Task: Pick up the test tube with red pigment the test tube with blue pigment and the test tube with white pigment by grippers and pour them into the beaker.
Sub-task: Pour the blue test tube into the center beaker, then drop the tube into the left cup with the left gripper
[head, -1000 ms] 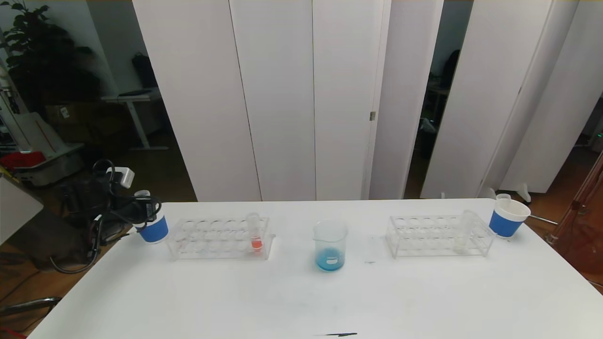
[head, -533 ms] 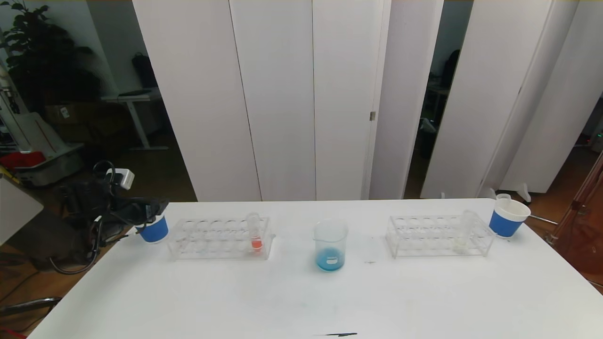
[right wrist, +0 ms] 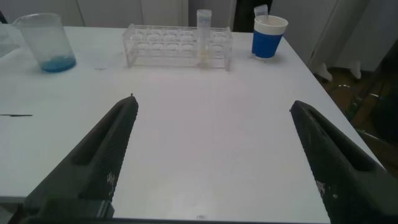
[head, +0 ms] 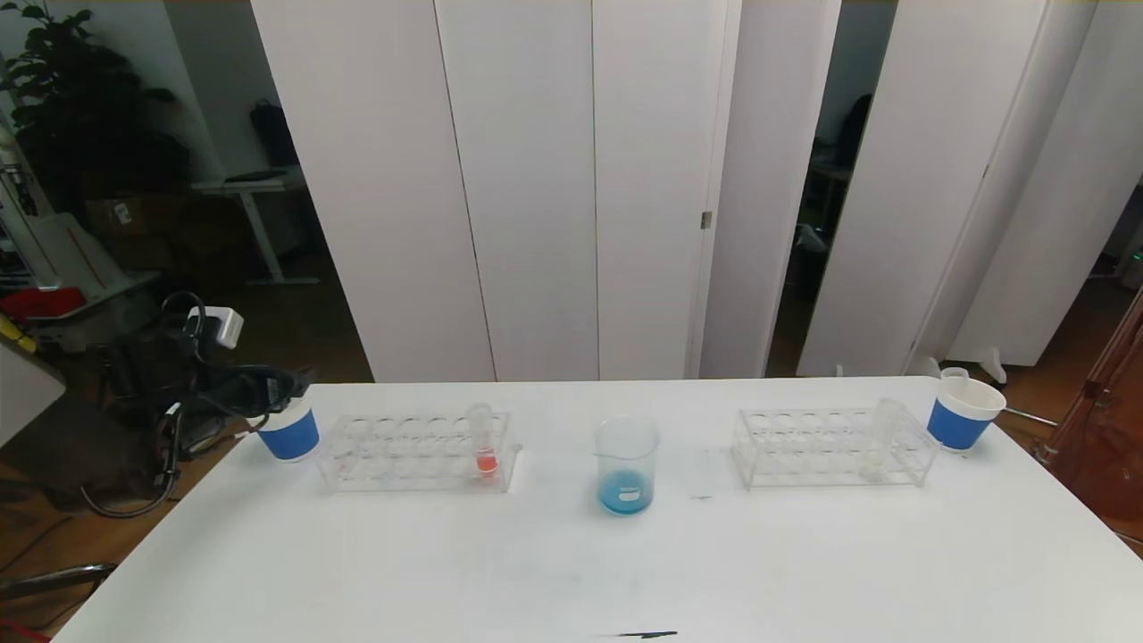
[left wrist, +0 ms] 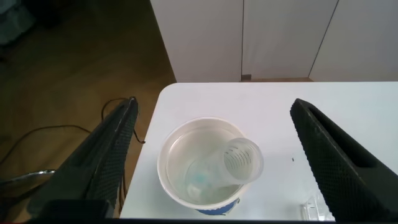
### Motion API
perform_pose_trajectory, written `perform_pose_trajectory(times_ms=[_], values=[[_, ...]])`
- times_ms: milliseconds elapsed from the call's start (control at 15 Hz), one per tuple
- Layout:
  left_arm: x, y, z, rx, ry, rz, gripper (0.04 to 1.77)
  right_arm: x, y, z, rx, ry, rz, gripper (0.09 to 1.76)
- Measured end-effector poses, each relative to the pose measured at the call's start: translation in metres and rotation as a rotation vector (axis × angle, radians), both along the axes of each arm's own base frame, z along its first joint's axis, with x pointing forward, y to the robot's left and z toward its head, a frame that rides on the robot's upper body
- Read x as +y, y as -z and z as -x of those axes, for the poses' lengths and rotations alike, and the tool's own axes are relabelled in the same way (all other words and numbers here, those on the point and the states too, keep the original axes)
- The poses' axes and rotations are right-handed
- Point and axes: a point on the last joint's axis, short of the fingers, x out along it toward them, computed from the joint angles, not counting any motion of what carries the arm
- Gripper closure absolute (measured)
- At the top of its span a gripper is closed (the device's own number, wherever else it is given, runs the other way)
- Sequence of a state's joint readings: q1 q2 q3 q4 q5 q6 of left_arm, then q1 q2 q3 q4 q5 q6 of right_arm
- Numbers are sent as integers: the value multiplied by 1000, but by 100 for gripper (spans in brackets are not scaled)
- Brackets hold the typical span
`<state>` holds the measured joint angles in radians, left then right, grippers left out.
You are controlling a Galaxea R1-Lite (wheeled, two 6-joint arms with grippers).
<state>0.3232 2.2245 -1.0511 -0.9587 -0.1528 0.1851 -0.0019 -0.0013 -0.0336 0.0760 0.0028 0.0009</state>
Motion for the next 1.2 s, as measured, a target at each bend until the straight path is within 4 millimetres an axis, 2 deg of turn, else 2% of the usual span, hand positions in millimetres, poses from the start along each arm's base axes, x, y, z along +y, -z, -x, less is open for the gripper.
perform_pose_trajectory(times_ms=[200, 400, 667, 800, 1200], values=[[-10, -22, 15, -20, 18, -6, 6, 0, 0, 0, 0, 0, 0, 10], [-34, -48, 49, -23, 56, -10, 6, 0, 0, 0, 0, 0, 0, 10], [-78, -78, 116, -52, 140, -20, 6, 0, 0, 0, 0, 0, 0, 10], [-94, -85, 151, -58, 176, -21, 6, 0, 0, 0, 0, 0, 0, 10], [-118, -88, 263, 82, 217, 15, 6, 0, 0, 0, 0, 0, 0, 10]])
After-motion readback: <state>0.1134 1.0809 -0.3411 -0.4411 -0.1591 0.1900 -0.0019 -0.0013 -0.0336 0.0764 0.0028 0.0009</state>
